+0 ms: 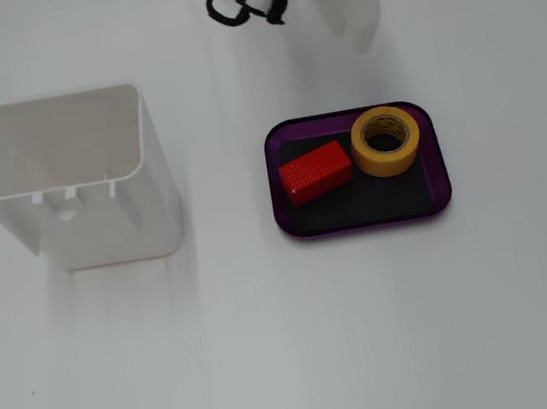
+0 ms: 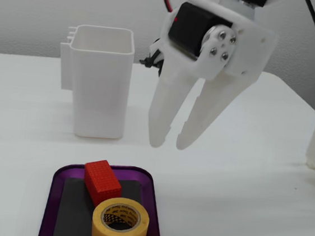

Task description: Remove the yellow tape from the box.

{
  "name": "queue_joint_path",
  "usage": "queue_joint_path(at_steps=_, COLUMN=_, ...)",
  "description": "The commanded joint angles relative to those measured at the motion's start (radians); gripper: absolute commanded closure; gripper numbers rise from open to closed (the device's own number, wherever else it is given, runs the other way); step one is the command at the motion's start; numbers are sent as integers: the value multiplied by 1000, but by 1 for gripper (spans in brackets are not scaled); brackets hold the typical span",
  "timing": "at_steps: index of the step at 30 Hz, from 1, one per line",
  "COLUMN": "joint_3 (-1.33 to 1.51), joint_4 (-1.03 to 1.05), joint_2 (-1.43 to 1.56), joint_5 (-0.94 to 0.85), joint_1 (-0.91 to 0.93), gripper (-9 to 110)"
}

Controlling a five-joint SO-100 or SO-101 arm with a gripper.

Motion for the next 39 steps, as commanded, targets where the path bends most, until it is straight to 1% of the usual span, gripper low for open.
queue_joint_path(at_steps=1, joint_3=-109, joint_4=5, joint_2=-98, joint_5=14, joint_1=-15, gripper=93)
queue_joint_path(at_steps=7, joint_3=-140, joint_4=-12, joint_2=-218, joint_5=18, joint_1=-15, gripper=93)
queue_joint_path(at_steps=24, joint_3=-143, joint_4=-121, joint_2=-353, joint_5=18, joint_1=-17, gripper=93)
queue_joint_path(at_steps=37, joint_3=-137, joint_4=-152, joint_2=-370, joint_5=20, joint_1=-11, gripper=93)
queue_joint_path(at_steps=39, joint_3=-135, joint_4=-184, joint_2=-370, joint_5=20, joint_1=-11, gripper=93)
